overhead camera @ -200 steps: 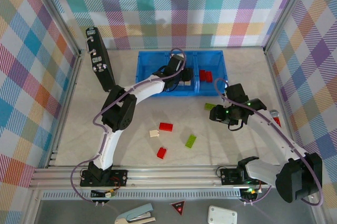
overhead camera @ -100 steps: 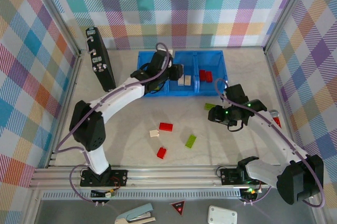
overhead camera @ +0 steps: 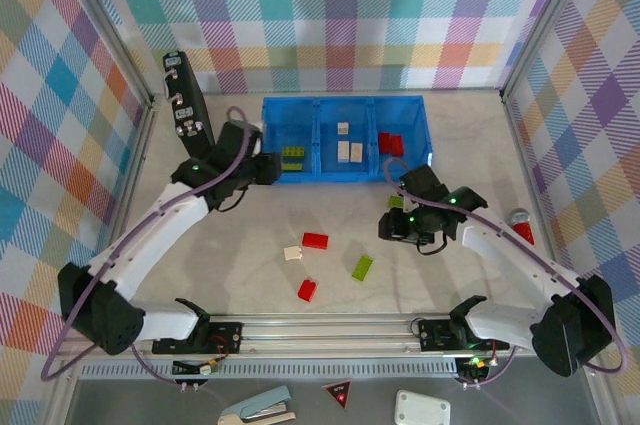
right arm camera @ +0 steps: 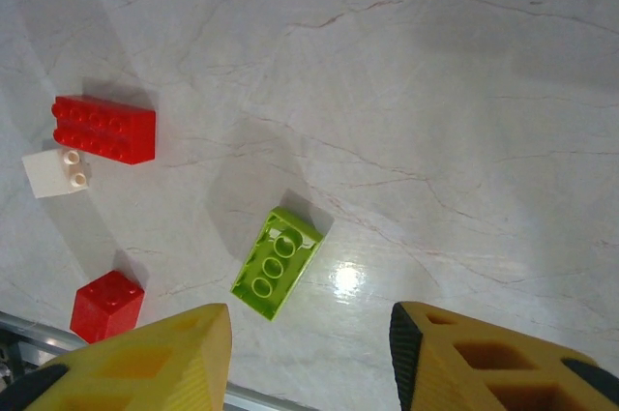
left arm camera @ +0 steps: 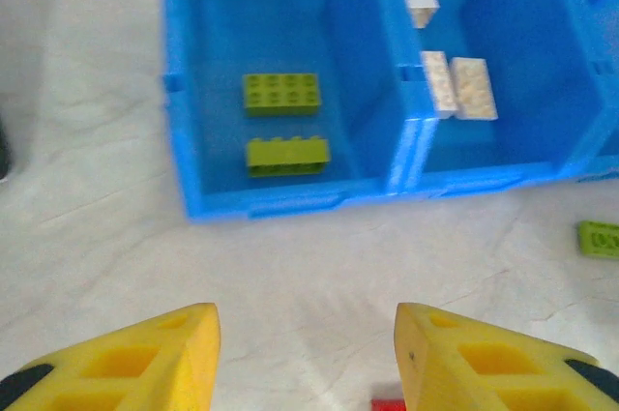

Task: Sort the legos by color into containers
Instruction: Place the lego in the container, then pick up the lego from the bottom-center of the table.

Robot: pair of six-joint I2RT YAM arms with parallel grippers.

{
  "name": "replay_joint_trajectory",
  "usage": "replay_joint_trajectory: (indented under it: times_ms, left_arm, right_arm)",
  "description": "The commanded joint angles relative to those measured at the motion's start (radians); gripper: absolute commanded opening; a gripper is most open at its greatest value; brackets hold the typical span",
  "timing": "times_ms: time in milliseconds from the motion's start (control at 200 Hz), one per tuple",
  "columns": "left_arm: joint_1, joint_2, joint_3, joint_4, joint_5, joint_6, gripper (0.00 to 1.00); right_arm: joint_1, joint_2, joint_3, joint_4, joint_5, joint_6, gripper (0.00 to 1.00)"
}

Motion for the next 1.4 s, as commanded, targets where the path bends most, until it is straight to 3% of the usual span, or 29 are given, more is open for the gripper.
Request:
replay_joint_trajectory:
  times_ms: [0, 375, 615, 750, 915, 1395]
  left_arm:
    - [0.052, -0.058, -0.031, -0.141, 0.044, 0.04, 0.51]
    - [0.167, -0.072, -0.063, -0.185, 0.044, 0.158, 0.52]
    - [0.228, 0.023, -0.011, -0.144, 0.045, 0.233, 0.51]
    - [0.261, 0.006, -0.077, -0.033, 0.114, 0.25, 0.51]
    - [0.288, 0.008, -0.101, -0.023, 0.131, 0.239, 0.51]
    - [0.34, 0.027, -0.107, -0.004, 0.123, 0.218, 0.52]
  right_arm:
    - [0.045, 0.046, 0.049, -0.029, 0.048, 0.038, 0.49]
    - [0.204, 0.172, 0.071, -0.056, 0.17, 0.095, 0.51]
    - [0.279, 0.207, 0.047, -0.03, 0.14, -0.1, 0.6]
    - [0.29, 0.217, 0.052, -0.03, 0.12, -0.247, 0.7]
    - [0.29, 0.231, 0.095, -0.029, 0.075, -0.435, 0.77]
    - [0.325, 0.441, 0.181, -0.085, 0.158, -0.571, 0.89]
